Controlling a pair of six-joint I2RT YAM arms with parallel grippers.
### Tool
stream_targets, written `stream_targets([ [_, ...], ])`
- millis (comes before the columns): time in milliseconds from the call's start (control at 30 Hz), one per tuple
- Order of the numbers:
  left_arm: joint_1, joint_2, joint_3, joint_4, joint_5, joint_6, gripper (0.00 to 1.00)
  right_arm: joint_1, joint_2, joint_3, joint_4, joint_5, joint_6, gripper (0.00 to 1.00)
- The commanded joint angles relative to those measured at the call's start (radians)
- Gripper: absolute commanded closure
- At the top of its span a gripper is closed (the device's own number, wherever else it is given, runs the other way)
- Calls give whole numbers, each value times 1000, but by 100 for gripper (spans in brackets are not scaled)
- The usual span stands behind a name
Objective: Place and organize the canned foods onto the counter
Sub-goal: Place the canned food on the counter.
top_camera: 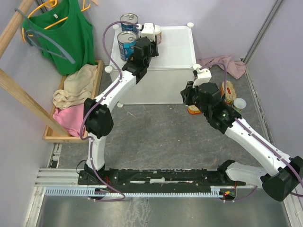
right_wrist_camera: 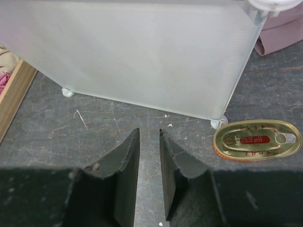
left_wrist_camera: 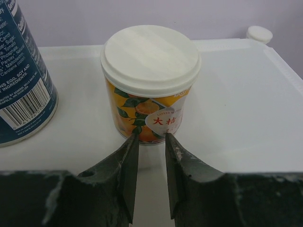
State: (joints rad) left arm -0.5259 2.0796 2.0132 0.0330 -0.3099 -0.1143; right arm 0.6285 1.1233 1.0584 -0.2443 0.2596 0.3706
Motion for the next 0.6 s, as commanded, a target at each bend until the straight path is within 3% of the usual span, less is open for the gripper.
stream_targets([
  [0, 10, 24, 75, 64, 25, 2, 64, 7, 3, 49, 51, 10, -15, 69],
  [567, 30, 72, 104, 108, 45, 0, 63, 16, 27, 49, 70, 12, -12, 69],
])
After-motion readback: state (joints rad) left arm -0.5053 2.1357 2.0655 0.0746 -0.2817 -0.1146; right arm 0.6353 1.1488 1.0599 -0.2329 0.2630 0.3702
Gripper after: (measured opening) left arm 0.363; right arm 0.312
